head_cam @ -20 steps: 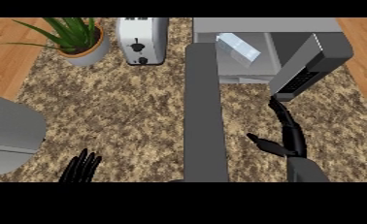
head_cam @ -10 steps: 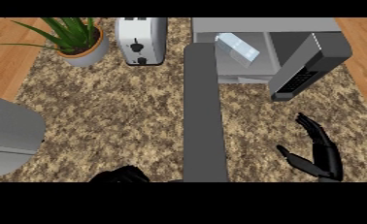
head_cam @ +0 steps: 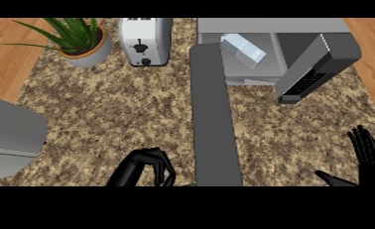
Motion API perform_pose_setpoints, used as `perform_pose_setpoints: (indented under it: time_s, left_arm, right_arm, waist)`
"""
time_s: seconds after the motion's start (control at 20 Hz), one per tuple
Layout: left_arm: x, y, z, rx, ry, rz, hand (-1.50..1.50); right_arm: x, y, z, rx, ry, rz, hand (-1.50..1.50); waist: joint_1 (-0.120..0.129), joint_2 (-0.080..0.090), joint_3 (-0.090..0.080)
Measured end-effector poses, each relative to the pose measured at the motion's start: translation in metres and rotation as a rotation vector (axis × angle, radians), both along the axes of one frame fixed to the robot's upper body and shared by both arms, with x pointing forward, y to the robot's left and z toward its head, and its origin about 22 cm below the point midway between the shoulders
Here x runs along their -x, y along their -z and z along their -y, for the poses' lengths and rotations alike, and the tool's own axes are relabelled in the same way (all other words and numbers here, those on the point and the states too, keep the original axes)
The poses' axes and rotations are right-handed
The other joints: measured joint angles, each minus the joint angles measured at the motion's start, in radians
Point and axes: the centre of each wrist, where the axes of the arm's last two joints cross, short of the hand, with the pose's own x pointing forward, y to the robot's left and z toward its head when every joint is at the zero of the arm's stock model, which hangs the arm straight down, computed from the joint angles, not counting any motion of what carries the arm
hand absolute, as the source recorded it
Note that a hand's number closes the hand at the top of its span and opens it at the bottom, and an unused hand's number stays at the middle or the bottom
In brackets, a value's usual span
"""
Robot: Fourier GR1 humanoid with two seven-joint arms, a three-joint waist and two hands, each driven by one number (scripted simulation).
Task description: Pick up the milk, place it into the microwave and close the microwave
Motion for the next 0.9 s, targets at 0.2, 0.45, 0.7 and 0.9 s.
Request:
perform_pose_setpoints:
  time_s: [0.2,0.45,0.7,0.9]
  left_arm:
    - [-0.021,0.003,0.014,-0.073,0.056,0.002,1.50]
    - [-0.036,0.009,0.039,-0.194,0.244,-0.090,1.50]
    - [-0.042,0.022,0.069,-0.281,0.395,-0.159,1.50]
    - [-0.044,0.030,0.090,-0.319,0.441,-0.127,1.50]
  right_arm:
    - [0.012,-0.001,0.008,-0.002,0.007,-0.011,-1.50]
    - [0.017,-0.008,0.020,-0.001,-0.001,-0.014,-1.50]
    - [0.017,-0.014,0.023,0.003,-0.022,-0.002,-1.50]
    - [0.009,-0.023,0.028,0.002,-0.040,0.026,-1.50]
  waist:
    - [-0.002,0.001,0.000]
    - [-0.014,0.002,0.001]
    - [-0.024,0.003,0.001]
    - [-0.029,0.004,0.000]
